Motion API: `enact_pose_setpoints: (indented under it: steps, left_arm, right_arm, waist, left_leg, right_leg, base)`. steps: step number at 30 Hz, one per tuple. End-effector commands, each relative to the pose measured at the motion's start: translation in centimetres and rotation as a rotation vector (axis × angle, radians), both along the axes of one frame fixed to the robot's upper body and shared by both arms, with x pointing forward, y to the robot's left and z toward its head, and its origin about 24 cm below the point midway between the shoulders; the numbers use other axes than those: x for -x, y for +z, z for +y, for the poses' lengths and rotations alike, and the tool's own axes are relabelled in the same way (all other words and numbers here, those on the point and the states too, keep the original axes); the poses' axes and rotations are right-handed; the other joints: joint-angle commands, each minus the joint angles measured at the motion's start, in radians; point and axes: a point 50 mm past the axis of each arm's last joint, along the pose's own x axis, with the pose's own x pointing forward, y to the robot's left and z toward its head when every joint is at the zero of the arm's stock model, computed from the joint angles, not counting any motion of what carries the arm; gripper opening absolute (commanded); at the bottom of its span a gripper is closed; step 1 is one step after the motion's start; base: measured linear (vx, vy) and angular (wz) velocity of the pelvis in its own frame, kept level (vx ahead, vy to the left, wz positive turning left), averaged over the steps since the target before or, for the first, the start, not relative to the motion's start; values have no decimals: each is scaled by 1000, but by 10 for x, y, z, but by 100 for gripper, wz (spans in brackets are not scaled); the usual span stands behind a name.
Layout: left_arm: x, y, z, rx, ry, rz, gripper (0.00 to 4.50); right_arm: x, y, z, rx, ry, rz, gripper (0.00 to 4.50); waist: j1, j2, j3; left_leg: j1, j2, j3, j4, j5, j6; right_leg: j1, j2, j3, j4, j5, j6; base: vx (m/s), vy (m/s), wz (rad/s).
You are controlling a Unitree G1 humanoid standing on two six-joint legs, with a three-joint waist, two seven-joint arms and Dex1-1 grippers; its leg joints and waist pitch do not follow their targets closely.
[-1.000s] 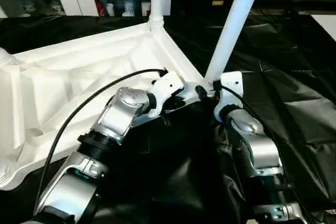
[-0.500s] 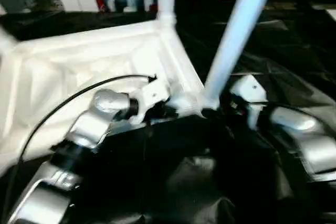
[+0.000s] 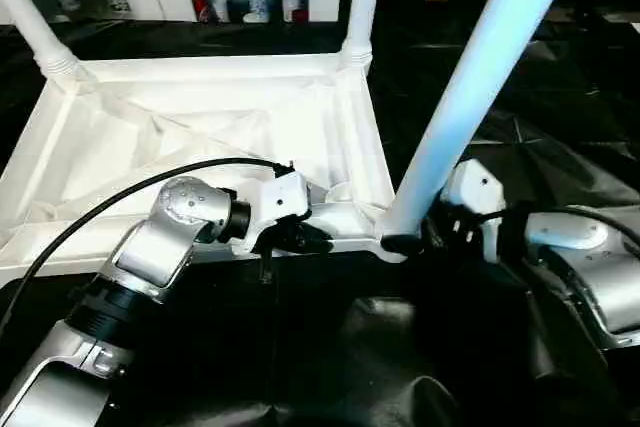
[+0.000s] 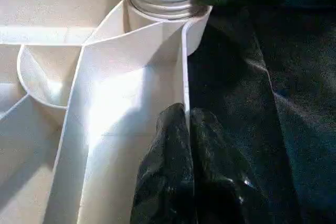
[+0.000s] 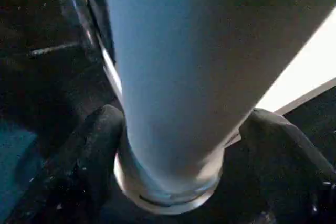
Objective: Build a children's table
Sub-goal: Rotate leg to tighten
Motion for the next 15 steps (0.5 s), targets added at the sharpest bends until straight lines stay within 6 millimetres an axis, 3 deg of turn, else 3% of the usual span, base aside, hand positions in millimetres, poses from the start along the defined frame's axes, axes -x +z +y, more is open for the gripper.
enact_pose_setpoints:
  steps: [1, 6, 15]
  left_arm:
    - [8, 2, -11, 26, -90, 8, 0]
    - [8, 2, -10, 25, -86, 8, 0]
    - [8, 1, -10, 25, -81, 10, 0]
  right_arm:
    - [1, 0, 4, 13, 39, 8, 353]
    - [2, -2, 1, 22, 48, 24, 320]
    - [2, -4, -1, 9, 46, 42, 264]
  waist:
    - [2, -4, -82]
    - [2, -4, -83]
    - [2, -6, -83]
  left_leg:
    - [13, 51, -21, -51, -96, 107]
    - [13, 51, -20, -48, -69, 133]
    - [13, 51, -20, -48, -69, 133]
  right_leg:
    - [72, -80, 55, -50, -141, -259]
    - [72, -79, 53, -44, -91, -275]
    - [73, -79, 53, -45, -112, -271]
  base:
    - [0, 0, 0]
    - [0, 0, 0]
    - [0, 0, 0]
